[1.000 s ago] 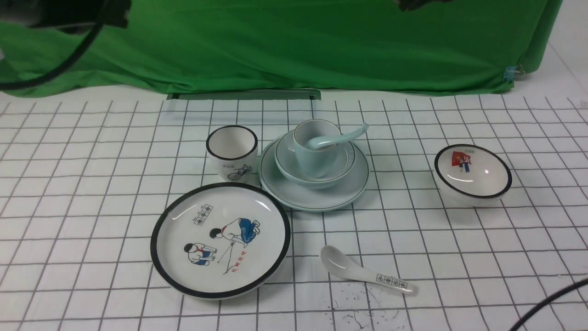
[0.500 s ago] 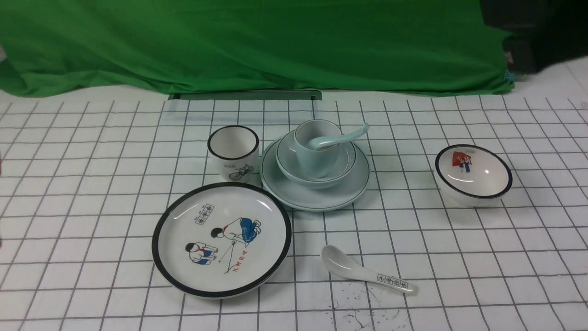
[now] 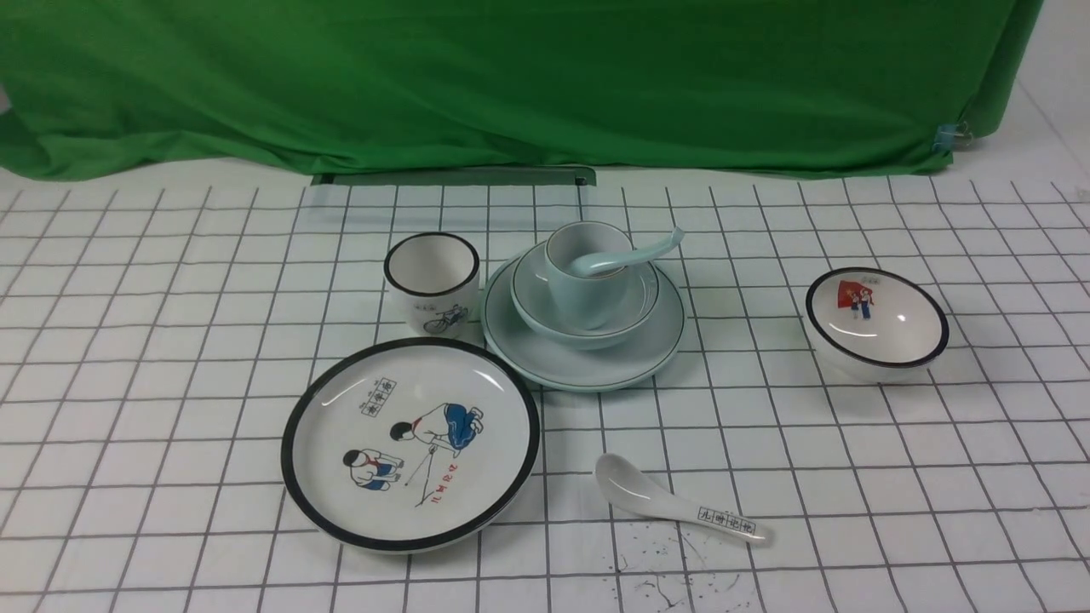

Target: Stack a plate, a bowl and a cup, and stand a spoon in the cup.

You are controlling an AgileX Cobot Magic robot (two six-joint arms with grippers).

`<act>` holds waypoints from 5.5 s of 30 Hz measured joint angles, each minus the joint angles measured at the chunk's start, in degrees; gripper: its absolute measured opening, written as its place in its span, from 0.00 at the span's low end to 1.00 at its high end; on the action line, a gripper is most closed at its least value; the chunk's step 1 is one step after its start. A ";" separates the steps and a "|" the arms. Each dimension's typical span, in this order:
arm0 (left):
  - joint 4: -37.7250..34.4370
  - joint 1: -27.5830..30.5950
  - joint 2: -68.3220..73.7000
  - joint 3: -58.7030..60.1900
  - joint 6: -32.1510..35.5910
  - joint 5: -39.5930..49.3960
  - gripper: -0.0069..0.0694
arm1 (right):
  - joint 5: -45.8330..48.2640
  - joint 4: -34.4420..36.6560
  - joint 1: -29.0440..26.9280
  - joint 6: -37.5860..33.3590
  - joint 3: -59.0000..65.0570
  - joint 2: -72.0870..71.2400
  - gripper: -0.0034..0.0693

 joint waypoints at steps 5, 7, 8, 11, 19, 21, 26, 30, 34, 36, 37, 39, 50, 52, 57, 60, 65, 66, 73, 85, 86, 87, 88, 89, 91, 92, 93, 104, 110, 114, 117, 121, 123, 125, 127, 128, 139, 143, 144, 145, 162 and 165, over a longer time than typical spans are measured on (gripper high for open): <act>0.17 0.00 0.00 0.24 0.00 -0.13 0.05 | -0.22 0.07 0.00 0.06 0.27 -0.39 0.07; 0.17 0.00 0.00 0.24 0.00 -0.13 0.05 | -0.22 0.07 0.00 0.06 0.27 -0.39 0.07; 0.17 0.00 -0.04 0.24 0.00 -0.13 0.05 | -0.22 0.07 0.00 0.06 0.27 -0.39 0.08; 0.17 0.00 -0.11 0.24 0.00 -0.13 0.05 | -0.22 0.07 0.00 0.06 0.27 -0.39 0.08; 0.17 0.00 -0.11 0.24 0.00 -0.13 0.05 | -0.30 0.07 0.00 0.06 0.27 -0.39 0.10; 0.17 0.00 -0.11 0.24 0.00 -0.13 0.05 | -0.30 0.07 0.00 0.06 0.27 -0.39 0.10; 0.17 0.00 -0.11 0.24 0.00 -0.18 0.05 | -4.08 0.07 0.00 0.18 2.93 -1.29 0.08; 0.17 0.00 -0.11 0.24 0.00 -0.19 0.05 | -6.41 0.07 -2.52 0.43 11.66 -6.08 0.06; 0.17 0.00 -0.11 0.24 0.00 -0.24 0.05 | -6.66 -0.50 -8.34 3.25 20.30 -11.06 0.06; 0.17 0.00 -0.11 0.24 0.00 -0.29 0.05 | -5.91 -3.01 -15.27 6.61 28.49 -16.85 0.06; 0.17 0.00 -0.11 0.24 0.00 -0.29 0.05 | -5.47 -4.29 -17.27 8.07 31.18 -18.40 0.06; 0.17 0.00 -0.11 0.24 0.00 -0.29 0.05 | -4.14 -6.40 -22.11 10.88 35.52 -21.65 0.06; 0.17 0.00 -0.11 0.24 0.00 -0.35 0.05 | 12.10 -14.65 -33.03 18.73 40.28 -31.86 0.06; 0.17 0.00 -0.11 0.24 0.00 -0.35 0.05 | 13.80 -14.74 -33.08 18.92 40.28 -32.04 0.06; 0.17 0.00 -0.11 0.28 0.00 -0.35 0.05 | 14.55 -14.74 -33.10 19.10 40.28 -32.12 0.06; 0.17 0.00 -0.11 0.28 0.00 -0.35 0.05 | 14.61 -14.74 -33.14 19.10 40.28 -32.12 0.07; 0.17 0.00 -0.11 0.28 0.00 -0.35 0.05 | 14.61 -14.74 -33.14 19.23 40.28 -32.12 0.08; 0.17 0.00 -0.11 0.28 0.00 -0.35 0.05 | 14.61 -14.74 -33.14 19.23 40.28 -32.12 0.08; 0.17 0.00 -0.11 0.28 0.00 -0.35 0.05 | 14.61 -14.74 -33.14 19.29 40.28 -32.12 0.09; 0.17 0.00 -0.11 0.28 0.00 -0.35 0.05 | 14.61 -14.74 -33.14 19.34 40.28 -32.12 0.15; 0.17 0.00 -0.11 0.28 0.00 -0.35 0.05 | 14.61 -14.74 -33.14 19.34 40.28 -32.12 0.15; 0.17 0.00 -0.11 0.28 0.00 -0.35 0.05 | 14.61 -14.74 -33.14 19.34 40.28 -32.12 0.15; 0.17 0.00 -0.11 0.28 0.00 -0.35 0.05 | 14.61 -14.74 -33.14 19.34 40.28 -32.12 0.16; 0.17 0.00 -0.11 0.28 0.00 -0.35 0.05 | 14.61 -14.74 -33.14 19.34 40.28 -32.12 0.16; 0.17 0.00 -0.11 0.28 0.00 -0.35 0.05 | 14.61 -14.74 -33.14 19.40 40.28 -32.12 0.16; 0.17 0.00 -0.11 0.35 0.00 -0.35 0.05 | 14.61 -14.74 -33.14 19.40 40.28 -32.12 0.17; 0.17 0.00 -0.16 0.70 0.00 -0.72 0.05 | 14.61 -14.74 -33.14 19.40 40.28 -32.12 0.17; 0.89 9.82 -2.69 19.36 0.00 -22.57 0.05 | 14.61 -14.74 -33.14 19.40 40.28 -32.16 0.20; 0.89 12.66 -4.80 25.89 0.00 -23.89 0.05 | 14.66 -14.74 -33.14 19.40 40.28 -32.16 0.23; 0.89 12.66 -4.80 25.93 0.00 -21.13 0.05 | 14.66 -14.74 -33.14 19.40 40.28 -32.16 0.23; 0.89 12.77 -4.80 25.93 0.00 -18.07 0.05 | 14.66 -14.74 -33.14 19.45 40.28 -32.16 0.24; -0.44 12.87 -4.80 25.93 0.00 -14.69 0.05 | 14.66 -14.74 -33.14 19.45 40.28 -32.16 0.25; -0.81 13.02 -4.80 25.93 0.00 -14.36 0.05 | 14.66 -14.74 -33.14 19.45 40.28 -32.16 0.26; -0.94 13.02 -4.80 25.93 0.00 -14.36 0.05 | 14.66 -14.74 -33.14 19.45 40.28 -32.16 0.26; -0.94 13.02 -4.80 25.93 0.00 -14.36 0.05 | 14.66 -14.74 -33.14 19.45 40.28 -32.16 0.26; -1.12 13.02 -4.80 25.93 0.00 -14.36 0.05 | 14.66 -14.74 -33.14 19.45 40.28 -32.16 0.27; -1.51 13.02 -4.80 25.93 0.00 -14.41 0.05 | 14.66 -14.74 -33.14 19.45 40.28 -32.16 0.30; -1.57 13.02 -4.80 25.93 0.00 -14.41 0.05 | 14.66 -14.74 -33.14 19.45 40.28 -32.16 0.31; -1.57 13.02 -4.80 25.93 0.00 -14.41 0.05 | 14.66 -14.74 -33.14 19.45 40.28 -32.16 0.31; -1.57 13.02 -4.80 25.93 0.00 -14.41 0.05 | 14.66 -14.69 -33.14 19.45 40.28 -32.16 0.32; -1.68 13.02 -4.80 25.93 0.00 -14.41 0.05 | 14.66 -14.69 -33.14 19.45 40.28 -32.16 0.32; -1.68 13.02 -4.80 25.93 0.00 -14.41 0.05 | 14.66 -14.69 -33.14 19.45 40.28 -32.16 0.32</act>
